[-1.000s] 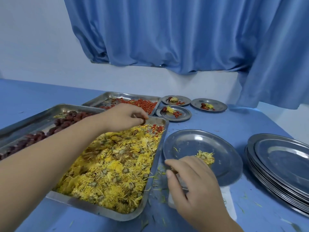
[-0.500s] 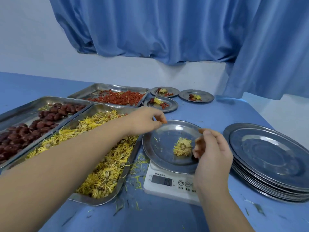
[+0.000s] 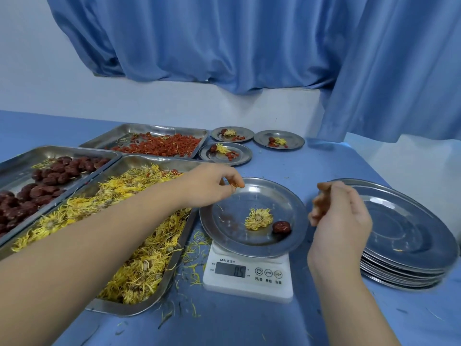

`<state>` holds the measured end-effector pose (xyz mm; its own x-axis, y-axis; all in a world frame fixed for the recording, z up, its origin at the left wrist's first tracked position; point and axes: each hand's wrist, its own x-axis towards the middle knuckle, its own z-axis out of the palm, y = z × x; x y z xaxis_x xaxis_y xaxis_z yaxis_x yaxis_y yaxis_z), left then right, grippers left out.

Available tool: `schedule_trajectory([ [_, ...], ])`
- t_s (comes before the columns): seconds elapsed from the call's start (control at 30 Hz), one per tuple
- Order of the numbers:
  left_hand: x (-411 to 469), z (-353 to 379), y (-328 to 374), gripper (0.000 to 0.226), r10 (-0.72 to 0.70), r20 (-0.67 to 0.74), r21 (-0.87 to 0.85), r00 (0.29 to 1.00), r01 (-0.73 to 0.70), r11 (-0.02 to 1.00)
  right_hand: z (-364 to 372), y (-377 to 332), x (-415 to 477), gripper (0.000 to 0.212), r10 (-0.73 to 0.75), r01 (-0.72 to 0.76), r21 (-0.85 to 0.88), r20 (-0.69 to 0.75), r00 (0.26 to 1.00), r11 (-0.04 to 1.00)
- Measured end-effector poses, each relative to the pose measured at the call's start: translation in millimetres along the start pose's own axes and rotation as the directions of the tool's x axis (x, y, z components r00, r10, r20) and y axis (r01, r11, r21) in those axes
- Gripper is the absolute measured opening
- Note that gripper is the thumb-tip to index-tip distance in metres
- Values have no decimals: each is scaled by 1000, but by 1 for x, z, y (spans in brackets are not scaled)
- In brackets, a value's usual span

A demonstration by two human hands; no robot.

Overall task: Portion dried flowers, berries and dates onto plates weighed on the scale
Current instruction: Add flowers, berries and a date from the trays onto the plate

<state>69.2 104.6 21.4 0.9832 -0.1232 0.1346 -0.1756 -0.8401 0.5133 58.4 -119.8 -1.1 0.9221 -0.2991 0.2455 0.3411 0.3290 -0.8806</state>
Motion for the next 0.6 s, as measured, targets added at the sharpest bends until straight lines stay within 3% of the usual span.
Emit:
schedule_trajectory([
  [0.13,-1,-9,-6,18,3,8,29,1000,-4,1000,9,4,-3,32,38,-20,-142,126,991,990],
  [0.23,-1,-22,-21,19,-40,-21,35,999,41,999,26,1,6,23,92,-5,-311,266,960,950],
  [0.4,3,-58,-58,17,-122,-123,95,985,134,987,64,-11,33,12,141,196,-534,526,839,823],
  [0.5,9,-80,-89,19,-191,-187,168,964,223,960,81,-8,45,18,123,301,-581,578,807,757],
  [0.6,20,-98,-127,17,-332,-236,56,914,353,934,93,4,48,21,127,366,-598,624,771,713],
])
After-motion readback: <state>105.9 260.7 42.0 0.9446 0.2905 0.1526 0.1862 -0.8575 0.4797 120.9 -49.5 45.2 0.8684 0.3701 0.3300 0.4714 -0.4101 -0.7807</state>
